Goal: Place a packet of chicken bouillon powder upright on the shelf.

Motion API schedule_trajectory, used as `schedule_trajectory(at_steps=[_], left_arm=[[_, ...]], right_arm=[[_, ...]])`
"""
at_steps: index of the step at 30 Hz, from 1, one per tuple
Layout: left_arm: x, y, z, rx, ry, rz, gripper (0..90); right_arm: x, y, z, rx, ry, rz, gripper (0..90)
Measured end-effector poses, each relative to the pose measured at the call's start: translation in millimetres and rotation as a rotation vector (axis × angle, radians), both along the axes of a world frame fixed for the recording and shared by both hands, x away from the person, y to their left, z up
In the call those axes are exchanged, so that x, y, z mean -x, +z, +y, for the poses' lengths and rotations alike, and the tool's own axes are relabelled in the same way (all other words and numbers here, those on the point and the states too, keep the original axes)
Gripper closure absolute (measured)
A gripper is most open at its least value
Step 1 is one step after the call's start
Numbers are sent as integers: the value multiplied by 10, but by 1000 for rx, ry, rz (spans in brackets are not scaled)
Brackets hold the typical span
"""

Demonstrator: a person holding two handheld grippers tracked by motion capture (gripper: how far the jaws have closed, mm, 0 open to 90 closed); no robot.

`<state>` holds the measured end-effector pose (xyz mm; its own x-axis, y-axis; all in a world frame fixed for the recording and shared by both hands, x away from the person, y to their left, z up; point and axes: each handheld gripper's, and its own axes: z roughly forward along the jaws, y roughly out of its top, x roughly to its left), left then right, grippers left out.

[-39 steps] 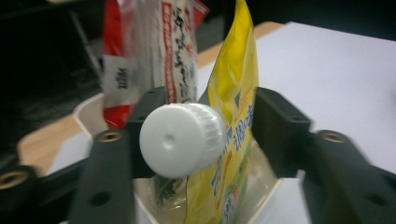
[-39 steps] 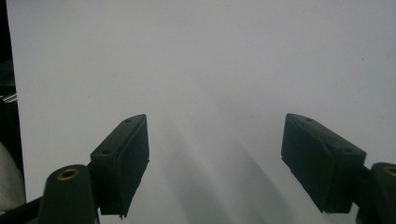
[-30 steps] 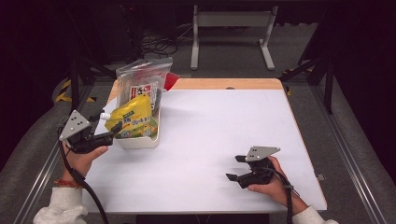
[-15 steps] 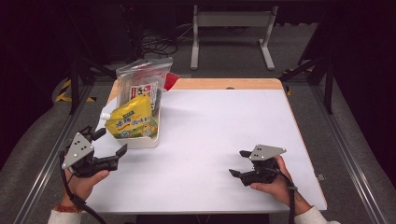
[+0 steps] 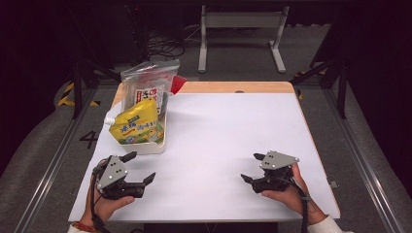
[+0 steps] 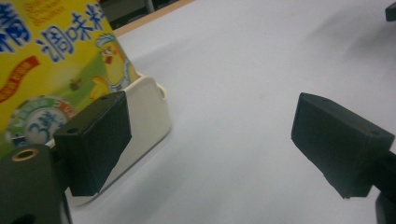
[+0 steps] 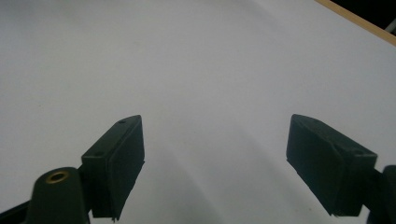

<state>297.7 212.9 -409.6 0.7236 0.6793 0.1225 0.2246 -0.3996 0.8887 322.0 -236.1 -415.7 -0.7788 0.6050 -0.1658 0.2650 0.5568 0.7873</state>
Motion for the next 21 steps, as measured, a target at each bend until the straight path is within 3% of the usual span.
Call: schedule_trajectory(at_steps=[8,14,21], left_arm=[[-22,-121,-189,-9,-64,45,127],[-65,-257,-355,-48,-95,91,113],[-103,-347,-458,-80,-132,105,109]], right_arm=[[62,16,-86,17,-21,-29,176],[118,25,-201,21,-46,-48,170],[167,0,-342,29,-80,-58,158]])
